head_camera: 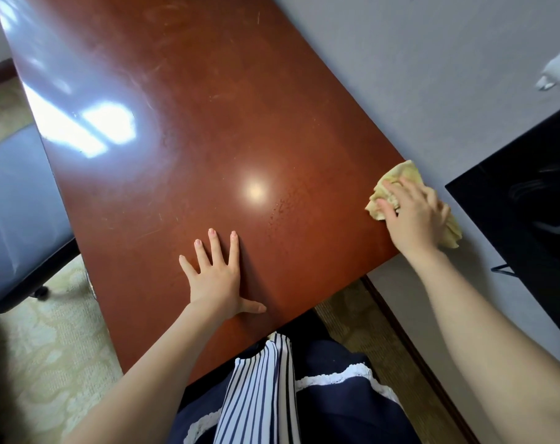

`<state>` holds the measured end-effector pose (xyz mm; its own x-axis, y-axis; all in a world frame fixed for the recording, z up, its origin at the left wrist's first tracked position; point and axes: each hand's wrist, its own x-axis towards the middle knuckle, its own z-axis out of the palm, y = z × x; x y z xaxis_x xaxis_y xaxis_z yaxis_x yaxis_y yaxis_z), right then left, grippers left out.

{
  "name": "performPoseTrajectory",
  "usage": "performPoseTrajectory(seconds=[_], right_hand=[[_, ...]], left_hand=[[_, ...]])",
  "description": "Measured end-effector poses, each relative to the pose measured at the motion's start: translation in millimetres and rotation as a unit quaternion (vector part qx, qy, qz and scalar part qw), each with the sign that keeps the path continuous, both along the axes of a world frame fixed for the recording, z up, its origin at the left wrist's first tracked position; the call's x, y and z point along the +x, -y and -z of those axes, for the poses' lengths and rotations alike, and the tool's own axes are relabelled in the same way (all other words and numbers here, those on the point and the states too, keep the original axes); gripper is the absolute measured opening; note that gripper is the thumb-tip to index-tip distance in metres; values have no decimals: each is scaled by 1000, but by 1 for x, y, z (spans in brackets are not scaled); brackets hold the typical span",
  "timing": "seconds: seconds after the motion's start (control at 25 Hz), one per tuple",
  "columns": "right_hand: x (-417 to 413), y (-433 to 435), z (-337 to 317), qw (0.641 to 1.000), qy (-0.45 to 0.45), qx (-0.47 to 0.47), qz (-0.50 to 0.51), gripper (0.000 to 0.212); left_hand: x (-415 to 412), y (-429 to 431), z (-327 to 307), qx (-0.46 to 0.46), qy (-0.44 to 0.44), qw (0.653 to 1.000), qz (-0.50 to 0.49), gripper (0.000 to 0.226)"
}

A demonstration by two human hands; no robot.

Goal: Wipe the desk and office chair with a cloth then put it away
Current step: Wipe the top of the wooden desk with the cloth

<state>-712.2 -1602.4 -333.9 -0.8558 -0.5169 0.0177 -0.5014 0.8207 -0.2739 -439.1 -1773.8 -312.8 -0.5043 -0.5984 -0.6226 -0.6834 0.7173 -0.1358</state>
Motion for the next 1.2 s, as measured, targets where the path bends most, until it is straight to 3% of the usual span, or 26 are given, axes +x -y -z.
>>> performPoseTrajectory(seconds=[0.12, 0.2, 0.4, 0.56, 0.68, 0.76, 0.96, 1.12, 1.2], right_hand=[[3, 21, 3, 995, 8, -27, 98, 37], [23, 40, 6, 995, 6, -13, 97, 39], [106, 68, -1, 991, 24, 0, -135, 38], [145, 40, 3, 923, -22, -29, -382, 36], [118, 8, 4, 888, -69, -36, -453, 32], [93, -4, 6, 906, -88, -31, -413, 30], [34, 18, 6, 991, -36, -11, -128, 34], [21, 77, 7, 1000, -9, -7, 14, 35], [36, 107, 6, 1000, 8, 11, 15, 36]], left_hand=[[0, 0, -1, 0, 1, 1000, -1, 149], [0, 0, -1, -2, 3, 1000, 0, 149], [-2, 0, -3, -9, -5, 1000, 5, 149], [7, 1, 0, -10, -37, 999, 7, 144], [19, 7, 2, 14, -97, 995, -1, 136], [29, 11, 3, 25, -144, 989, -6, 130], [68, 22, 5, -21, -217, 972, -91, 122], [108, 32, 7, -44, -233, 945, -227, 127], [125, 39, 7, -35, -231, 926, -297, 134]])
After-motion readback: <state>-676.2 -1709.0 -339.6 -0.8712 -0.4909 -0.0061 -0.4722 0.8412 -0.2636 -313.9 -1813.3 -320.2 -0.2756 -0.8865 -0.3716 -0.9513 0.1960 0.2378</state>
